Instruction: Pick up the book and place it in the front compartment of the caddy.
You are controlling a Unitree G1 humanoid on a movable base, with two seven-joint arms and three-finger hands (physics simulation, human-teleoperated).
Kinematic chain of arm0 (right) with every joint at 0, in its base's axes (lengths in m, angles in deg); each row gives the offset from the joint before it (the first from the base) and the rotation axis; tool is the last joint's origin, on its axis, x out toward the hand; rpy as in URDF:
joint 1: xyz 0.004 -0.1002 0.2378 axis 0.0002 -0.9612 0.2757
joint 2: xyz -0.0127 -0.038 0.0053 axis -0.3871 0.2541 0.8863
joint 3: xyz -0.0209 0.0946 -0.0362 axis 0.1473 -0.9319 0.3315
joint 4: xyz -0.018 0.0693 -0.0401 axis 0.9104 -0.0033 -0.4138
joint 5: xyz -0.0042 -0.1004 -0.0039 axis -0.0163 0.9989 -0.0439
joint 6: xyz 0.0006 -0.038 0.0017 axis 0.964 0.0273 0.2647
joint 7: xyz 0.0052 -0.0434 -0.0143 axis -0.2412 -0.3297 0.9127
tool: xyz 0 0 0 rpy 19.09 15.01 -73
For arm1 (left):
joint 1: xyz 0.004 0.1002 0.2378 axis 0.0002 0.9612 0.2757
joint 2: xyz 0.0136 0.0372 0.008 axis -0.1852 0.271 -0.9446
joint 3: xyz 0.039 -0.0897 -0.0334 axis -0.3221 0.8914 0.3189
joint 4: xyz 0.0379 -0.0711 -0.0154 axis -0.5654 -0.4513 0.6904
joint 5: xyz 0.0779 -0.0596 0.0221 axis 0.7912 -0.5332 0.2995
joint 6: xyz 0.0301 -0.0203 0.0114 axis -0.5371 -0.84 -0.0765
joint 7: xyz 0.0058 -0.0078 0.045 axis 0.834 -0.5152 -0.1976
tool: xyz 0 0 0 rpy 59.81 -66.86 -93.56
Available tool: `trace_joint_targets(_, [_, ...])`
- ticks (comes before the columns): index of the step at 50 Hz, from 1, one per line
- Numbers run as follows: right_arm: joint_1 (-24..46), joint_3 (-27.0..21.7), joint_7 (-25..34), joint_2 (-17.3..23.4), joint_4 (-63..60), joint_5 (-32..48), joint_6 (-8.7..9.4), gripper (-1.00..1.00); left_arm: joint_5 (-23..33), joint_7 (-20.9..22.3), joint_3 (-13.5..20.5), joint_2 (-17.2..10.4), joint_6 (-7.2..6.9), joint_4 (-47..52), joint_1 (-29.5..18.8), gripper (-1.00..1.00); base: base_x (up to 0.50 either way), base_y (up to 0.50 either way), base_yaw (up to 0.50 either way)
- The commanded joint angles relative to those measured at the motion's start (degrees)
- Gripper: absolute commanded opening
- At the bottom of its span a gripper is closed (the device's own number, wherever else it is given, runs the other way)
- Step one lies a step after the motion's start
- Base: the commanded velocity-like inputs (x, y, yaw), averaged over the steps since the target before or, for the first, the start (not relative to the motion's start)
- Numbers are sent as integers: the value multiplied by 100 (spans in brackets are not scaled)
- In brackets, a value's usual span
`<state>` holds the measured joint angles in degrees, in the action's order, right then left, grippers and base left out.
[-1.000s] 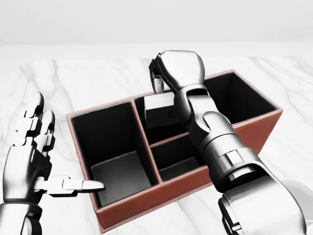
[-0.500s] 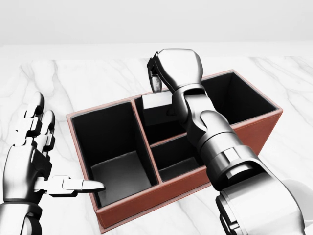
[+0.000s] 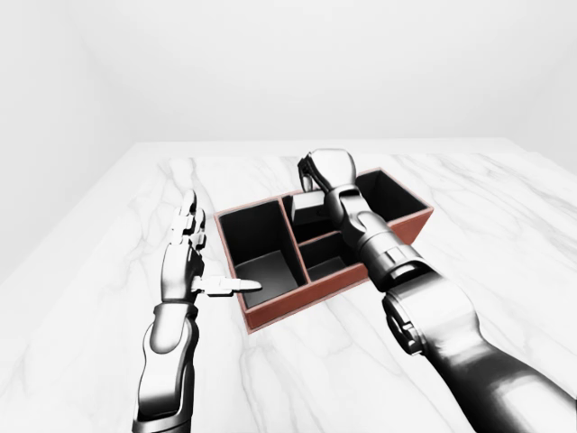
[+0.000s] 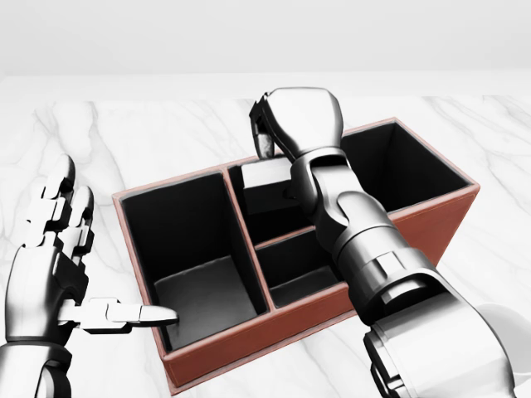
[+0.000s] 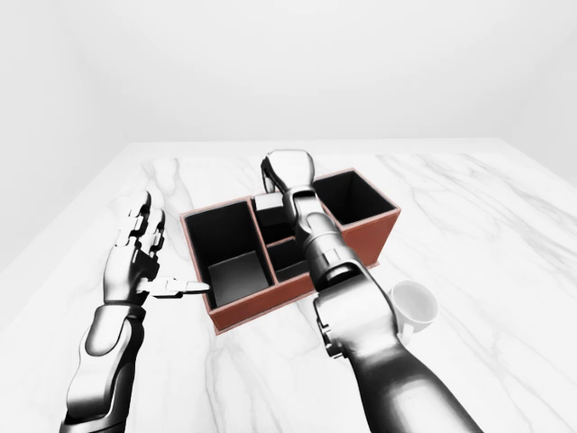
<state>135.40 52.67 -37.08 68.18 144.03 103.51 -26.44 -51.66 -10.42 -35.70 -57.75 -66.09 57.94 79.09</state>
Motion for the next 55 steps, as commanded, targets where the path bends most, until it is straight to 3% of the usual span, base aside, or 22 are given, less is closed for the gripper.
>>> trace_joint_targets(1, [41,-107,-217,6,8,43,0,-100,-3,5,1,3,0,45,3,100,0,0,0])
trace_joint_targets(45, [-26,-98,-320,-41,122,183,0,-100,6,3,-14,7,0,-57,-2,100,0,0,0])
trace_joint_targets(46, [-34,-94,-320,-43,135,195,0,87,6,4,-16,6,0,-44,2,100,0,0,0])
trace_joint_targets(47, [-43,-96,-320,-45,140,194,0,100,1,8,-12,5,0,-43,-1,100,0,0,0])
trace_joint_targets(55, [-59,-91,-320,-39,122,219,0,100,4,11,-15,5,0,-27,7,100,0,0,0])
